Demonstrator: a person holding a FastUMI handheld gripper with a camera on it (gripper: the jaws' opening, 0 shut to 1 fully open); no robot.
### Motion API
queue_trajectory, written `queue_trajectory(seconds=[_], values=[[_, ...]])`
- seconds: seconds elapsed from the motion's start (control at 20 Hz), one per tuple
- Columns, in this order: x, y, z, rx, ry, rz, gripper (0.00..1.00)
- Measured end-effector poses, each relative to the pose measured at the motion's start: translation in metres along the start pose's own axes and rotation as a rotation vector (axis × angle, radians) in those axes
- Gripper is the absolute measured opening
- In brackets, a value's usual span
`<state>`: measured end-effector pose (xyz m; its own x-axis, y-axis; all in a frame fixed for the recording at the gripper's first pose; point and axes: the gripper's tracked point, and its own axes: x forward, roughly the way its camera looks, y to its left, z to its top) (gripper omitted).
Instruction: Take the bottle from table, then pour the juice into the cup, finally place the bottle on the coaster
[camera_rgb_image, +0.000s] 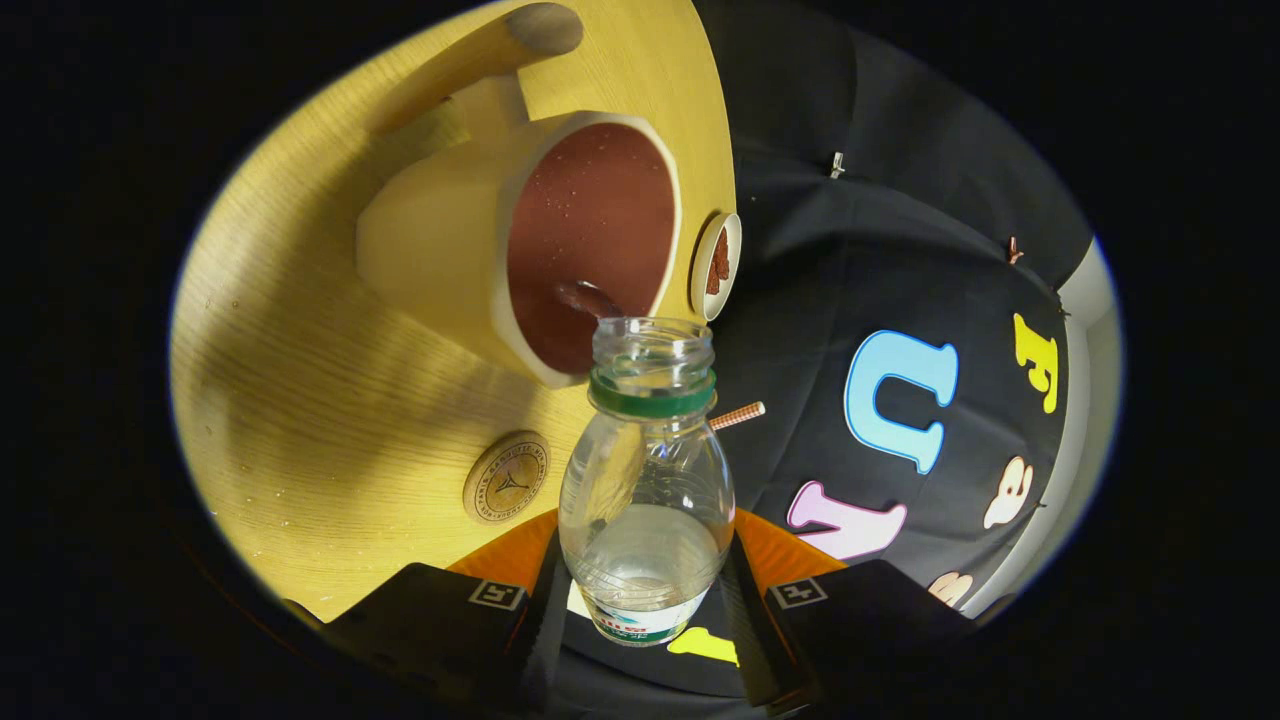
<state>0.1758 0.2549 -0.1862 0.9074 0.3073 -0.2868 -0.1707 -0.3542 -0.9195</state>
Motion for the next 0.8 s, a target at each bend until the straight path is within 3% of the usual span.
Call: queue_trajectory(seconds=[0.8], values=[[0.0, -0.012, 0.007, -0.113, -0.043, -0.013, 0.73]])
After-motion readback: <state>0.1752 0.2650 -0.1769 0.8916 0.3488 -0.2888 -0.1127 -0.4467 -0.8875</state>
